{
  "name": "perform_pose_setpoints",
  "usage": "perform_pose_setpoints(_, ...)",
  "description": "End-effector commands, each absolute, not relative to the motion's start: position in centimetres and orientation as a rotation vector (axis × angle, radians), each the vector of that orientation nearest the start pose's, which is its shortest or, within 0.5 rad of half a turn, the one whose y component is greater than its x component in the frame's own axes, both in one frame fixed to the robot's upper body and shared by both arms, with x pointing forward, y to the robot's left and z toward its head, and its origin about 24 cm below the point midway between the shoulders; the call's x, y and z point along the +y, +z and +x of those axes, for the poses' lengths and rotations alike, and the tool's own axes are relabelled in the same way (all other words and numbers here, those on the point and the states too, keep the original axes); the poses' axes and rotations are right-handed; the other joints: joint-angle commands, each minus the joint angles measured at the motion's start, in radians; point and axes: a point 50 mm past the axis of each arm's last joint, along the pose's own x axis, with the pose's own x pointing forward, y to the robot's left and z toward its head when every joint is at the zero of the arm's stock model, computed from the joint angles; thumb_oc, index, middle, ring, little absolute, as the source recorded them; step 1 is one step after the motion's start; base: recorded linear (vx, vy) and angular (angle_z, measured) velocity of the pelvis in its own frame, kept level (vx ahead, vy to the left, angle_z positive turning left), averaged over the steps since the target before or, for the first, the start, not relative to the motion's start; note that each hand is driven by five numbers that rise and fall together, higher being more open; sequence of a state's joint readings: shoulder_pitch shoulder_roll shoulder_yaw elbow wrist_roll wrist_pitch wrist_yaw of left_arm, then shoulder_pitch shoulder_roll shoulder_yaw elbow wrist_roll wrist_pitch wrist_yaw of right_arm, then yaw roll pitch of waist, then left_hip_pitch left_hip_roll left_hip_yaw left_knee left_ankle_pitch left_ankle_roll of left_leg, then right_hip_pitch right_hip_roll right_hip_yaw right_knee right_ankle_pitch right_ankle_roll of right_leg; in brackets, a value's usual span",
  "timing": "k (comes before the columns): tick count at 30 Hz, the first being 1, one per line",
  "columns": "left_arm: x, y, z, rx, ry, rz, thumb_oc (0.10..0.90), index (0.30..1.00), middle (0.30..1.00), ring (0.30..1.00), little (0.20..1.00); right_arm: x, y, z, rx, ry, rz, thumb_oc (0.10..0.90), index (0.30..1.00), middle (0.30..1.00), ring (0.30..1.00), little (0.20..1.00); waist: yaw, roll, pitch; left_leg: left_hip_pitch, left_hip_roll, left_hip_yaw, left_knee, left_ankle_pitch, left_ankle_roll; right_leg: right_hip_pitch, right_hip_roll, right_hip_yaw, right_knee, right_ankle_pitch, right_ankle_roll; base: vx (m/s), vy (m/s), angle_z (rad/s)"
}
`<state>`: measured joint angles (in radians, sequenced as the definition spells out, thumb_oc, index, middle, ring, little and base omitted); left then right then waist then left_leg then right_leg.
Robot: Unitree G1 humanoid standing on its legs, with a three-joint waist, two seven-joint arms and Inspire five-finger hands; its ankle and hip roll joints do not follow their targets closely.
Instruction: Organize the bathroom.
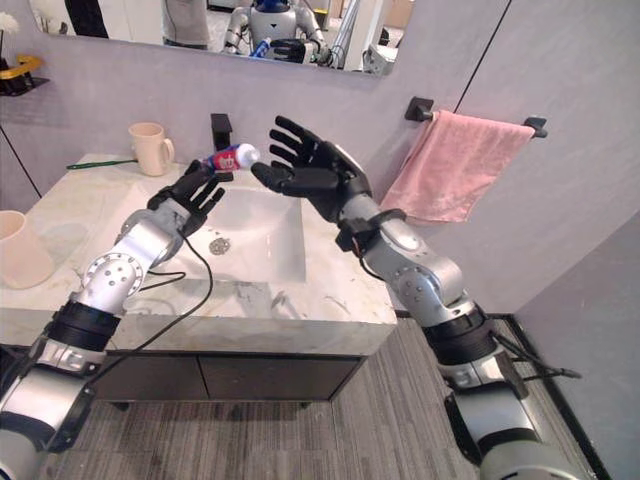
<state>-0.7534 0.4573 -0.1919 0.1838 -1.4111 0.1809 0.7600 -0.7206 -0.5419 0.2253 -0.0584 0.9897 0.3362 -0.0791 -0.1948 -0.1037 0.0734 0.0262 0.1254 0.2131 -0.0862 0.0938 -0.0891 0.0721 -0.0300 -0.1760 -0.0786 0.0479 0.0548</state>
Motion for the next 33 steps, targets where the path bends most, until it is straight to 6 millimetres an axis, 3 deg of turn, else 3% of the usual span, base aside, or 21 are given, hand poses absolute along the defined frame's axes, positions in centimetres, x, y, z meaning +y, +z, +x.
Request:
perform_pose_setpoints(1,13.4,25.3,35.3,-0.051,-0.064,-0.816,0.4,0.3,0.3,0.3,0.3,-12.6,28.9,32.4,-0.456,0.527,0.33,0.8,0.9,0.9,0.9,0.9,0.022,0.034,-0.12,0.006,0.07,0.069,0.002,-0.017,-0.016,-0.015,-0.016,-0.049,0.082,-0.086,0.089,0.0,0.0,0.0)
perform_pose_setpoints(16,13.2,25.6,35.3,-0.051,-0.086,-0.814,0.4,0.3,0.3,0.3,0.3,-13.1,28.5,32.6,-0.423,0.52,0.401,0.8,0.9,0.9,0.9,0.9,0.018,0.033,-0.117,0.007,0.073,0.067,0.002,-0.017,-0.017,-0.018,-0.018,-0.043,0.087,-0.086,0.091,0.0,0.0,0.0)
perform_pose_setpoints(33,11.8,25.0,35.5,-0.027,-0.143,-0.778,0.4,0.3,0.3,0.3,0.3,-11.8,27.8,32.5,-0.372,0.58,0.544,0.8,0.9,0.9,0.9,0.9,0.021,0.028,-0.114,0.002,0.078,0.064,0.001,-0.014,-0.018,-0.021,-0.016,-0.044,0.089,-0.086,0.093,0.0,-0.002,0.02)
